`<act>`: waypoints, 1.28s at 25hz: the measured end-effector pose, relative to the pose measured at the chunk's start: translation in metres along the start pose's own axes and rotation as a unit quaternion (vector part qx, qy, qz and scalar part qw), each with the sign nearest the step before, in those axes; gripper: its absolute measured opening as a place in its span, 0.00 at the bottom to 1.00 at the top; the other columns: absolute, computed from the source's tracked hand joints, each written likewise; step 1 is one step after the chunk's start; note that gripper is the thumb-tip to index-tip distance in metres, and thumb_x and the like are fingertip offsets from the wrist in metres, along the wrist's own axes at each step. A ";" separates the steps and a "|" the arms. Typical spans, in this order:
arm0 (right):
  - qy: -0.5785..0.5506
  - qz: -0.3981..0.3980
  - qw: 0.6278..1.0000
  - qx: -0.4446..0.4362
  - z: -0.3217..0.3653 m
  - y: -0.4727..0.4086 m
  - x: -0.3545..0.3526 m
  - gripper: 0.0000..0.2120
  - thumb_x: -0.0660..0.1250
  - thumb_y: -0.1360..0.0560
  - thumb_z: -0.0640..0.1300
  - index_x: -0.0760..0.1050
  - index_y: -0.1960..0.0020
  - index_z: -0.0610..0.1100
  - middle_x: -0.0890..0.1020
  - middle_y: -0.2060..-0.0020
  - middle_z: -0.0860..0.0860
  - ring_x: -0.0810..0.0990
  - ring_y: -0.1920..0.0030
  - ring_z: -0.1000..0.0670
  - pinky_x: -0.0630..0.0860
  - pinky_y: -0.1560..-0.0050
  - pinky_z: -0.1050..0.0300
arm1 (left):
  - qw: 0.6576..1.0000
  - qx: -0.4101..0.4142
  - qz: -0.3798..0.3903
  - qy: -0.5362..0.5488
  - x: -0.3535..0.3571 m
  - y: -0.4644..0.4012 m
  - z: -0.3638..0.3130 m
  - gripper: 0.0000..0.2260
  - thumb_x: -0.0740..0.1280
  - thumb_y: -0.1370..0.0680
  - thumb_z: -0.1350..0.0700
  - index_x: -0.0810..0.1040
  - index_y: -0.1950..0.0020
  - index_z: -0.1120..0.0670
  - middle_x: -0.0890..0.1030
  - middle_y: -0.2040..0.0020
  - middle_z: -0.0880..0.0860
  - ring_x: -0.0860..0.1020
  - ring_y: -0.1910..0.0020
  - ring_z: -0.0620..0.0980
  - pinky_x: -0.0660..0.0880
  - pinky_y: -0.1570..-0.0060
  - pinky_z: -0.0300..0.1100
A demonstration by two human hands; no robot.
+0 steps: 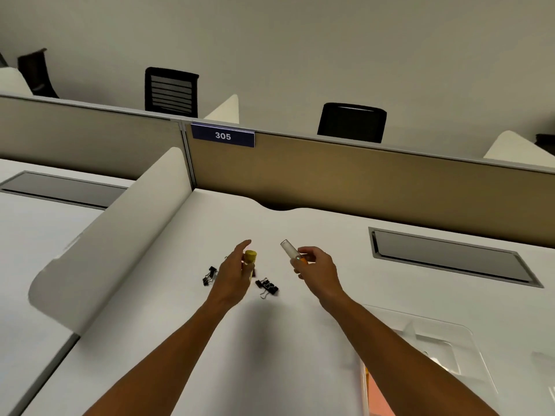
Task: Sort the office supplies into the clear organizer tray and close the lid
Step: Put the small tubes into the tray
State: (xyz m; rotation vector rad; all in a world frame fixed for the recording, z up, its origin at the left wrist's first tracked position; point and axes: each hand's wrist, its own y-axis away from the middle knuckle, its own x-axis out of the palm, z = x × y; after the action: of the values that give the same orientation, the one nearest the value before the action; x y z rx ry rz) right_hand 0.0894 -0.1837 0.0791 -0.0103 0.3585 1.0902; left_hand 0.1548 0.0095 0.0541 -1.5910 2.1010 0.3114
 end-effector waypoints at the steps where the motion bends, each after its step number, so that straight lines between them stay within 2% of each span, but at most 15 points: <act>1: -0.010 -0.005 1.000 -0.007 0.002 0.008 -0.005 0.13 0.70 0.26 0.44 0.77 0.42 0.50 0.80 0.48 0.51 0.83 0.53 0.49 0.82 0.54 0.54 | 1.000 -0.008 -0.016 0.013 -0.004 0.008 -0.006 0.17 0.62 0.20 0.61 0.71 0.32 0.50 0.77 0.46 0.50 0.76 0.54 0.44 0.74 0.53 0.37; 3: -0.037 -0.017 0.999 -0.012 0.005 0.023 -0.018 0.12 0.69 0.25 0.40 0.78 0.42 0.48 0.80 0.47 0.49 0.82 0.54 0.49 0.81 0.57 0.59 | 0.996 -0.038 -0.052 0.061 -0.010 0.023 -0.013 0.14 0.64 0.21 0.59 0.74 0.35 0.50 0.78 0.46 0.50 0.78 0.53 0.48 0.78 0.52 0.43; 5: -0.092 -0.022 0.995 0.006 0.006 0.039 -0.033 0.13 0.69 0.24 0.38 0.77 0.41 0.46 0.80 0.47 0.46 0.81 0.54 0.49 0.81 0.56 0.57 | 0.987 -0.078 -0.079 0.116 -0.013 0.040 -0.017 0.12 0.66 0.22 0.57 0.77 0.38 0.49 0.79 0.47 0.51 0.80 0.50 0.52 0.81 0.52 0.48; 8: -0.186 -0.016 0.982 0.036 0.005 0.066 -0.060 0.15 0.71 0.25 0.37 0.76 0.39 0.45 0.81 0.48 0.45 0.80 0.52 0.47 0.81 0.54 0.55 | 0.956 -0.134 -0.106 0.236 -0.011 0.068 -0.023 0.10 0.68 0.23 0.57 0.78 0.42 0.50 0.79 0.46 0.57 0.82 0.51 0.56 0.82 0.54 0.50; 10: -0.212 -0.021 0.977 0.022 -0.001 0.084 -0.079 0.14 0.71 0.26 0.35 0.78 0.41 0.44 0.82 0.47 0.45 0.81 0.49 0.46 0.80 0.55 0.56 | 0.937 -0.154 -0.116 0.292 -0.007 0.085 -0.031 0.10 0.69 0.23 0.58 0.77 0.42 0.51 0.79 0.46 0.59 0.82 0.51 0.57 0.82 0.52 0.51; 14: -0.264 -0.040 0.963 0.029 -0.016 0.118 -0.119 0.18 0.72 0.27 0.34 0.76 0.39 0.44 0.84 0.48 0.46 0.81 0.48 0.46 0.79 0.52 0.55 | 0.922 -0.154 -0.099 0.342 0.015 0.118 -0.060 0.11 0.69 0.24 0.59 0.76 0.42 0.54 0.79 0.47 0.59 0.83 0.53 0.57 0.81 0.50 0.52; 16: -0.320 -0.051 0.944 0.056 -0.025 0.130 -0.139 0.19 0.72 0.26 0.37 0.74 0.37 0.45 0.84 0.47 0.45 0.82 0.47 0.44 0.79 0.47 0.50 | 0.913 -0.157 -0.082 0.368 0.031 0.131 -0.077 0.11 0.70 0.24 0.59 0.76 0.43 0.55 0.80 0.48 0.59 0.82 0.54 0.56 0.80 0.50 0.52; 18: -0.366 -0.058 0.926 0.074 -0.034 0.142 -0.156 0.16 0.69 0.24 0.41 0.74 0.36 0.43 0.83 0.47 0.43 0.82 0.46 0.41 0.79 0.46 0.48 | 0.905 -0.164 -0.059 0.388 0.046 0.142 -0.091 0.10 0.71 0.24 0.58 0.77 0.44 0.57 0.80 0.51 0.58 0.81 0.54 0.55 0.80 0.52 0.48; 22: -0.421 -0.075 0.899 0.088 -0.048 0.163 -0.188 0.16 0.64 0.20 0.41 0.71 0.34 0.40 0.83 0.47 0.40 0.81 0.43 0.39 0.78 0.45 0.47 | 0.906 -0.167 -0.001 0.389 0.080 0.163 -0.120 0.09 0.70 0.24 0.56 0.80 0.46 0.57 0.81 0.56 0.52 0.81 0.55 0.51 0.79 0.55 0.45; 25: -0.448 -0.081 0.885 0.099 -0.056 0.173 -0.199 0.19 0.65 0.21 0.43 0.71 0.33 0.36 0.82 0.43 0.37 0.81 0.41 0.38 0.77 0.43 0.47 | 0.914 -0.165 0.023 0.370 0.103 0.169 -0.137 0.10 0.70 0.24 0.54 0.80 0.45 0.55 0.82 0.52 0.54 0.82 0.55 0.52 0.79 0.56 0.44; 28: -0.456 -0.086 0.880 0.103 -0.058 0.180 -0.205 0.20 0.68 0.24 0.49 0.75 0.38 0.37 0.83 0.49 0.40 0.82 0.43 0.39 0.78 0.45 0.48 | 0.933 -0.139 0.031 0.331 0.124 0.170 -0.149 0.10 0.71 0.24 0.58 0.79 0.43 0.55 0.82 0.49 0.56 0.84 0.54 0.54 0.81 0.54 0.47; 32: -0.454 -0.111 0.879 0.097 -0.061 0.179 -0.220 0.18 0.69 0.27 0.53 0.77 0.47 0.40 0.82 0.55 0.43 0.83 0.49 0.41 0.79 0.46 0.49 | 0.959 -0.099 0.060 0.258 0.149 0.161 -0.161 0.13 0.72 0.26 0.60 0.77 0.42 0.54 0.80 0.48 0.55 0.83 0.52 0.53 0.82 0.52 0.48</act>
State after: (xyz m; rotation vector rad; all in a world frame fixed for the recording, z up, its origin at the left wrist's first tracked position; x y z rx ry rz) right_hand -0.1733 -0.3011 0.1153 0.6105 -0.3820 0.7219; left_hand -0.0672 -0.1407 0.1000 -1.8119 2.6372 0.1599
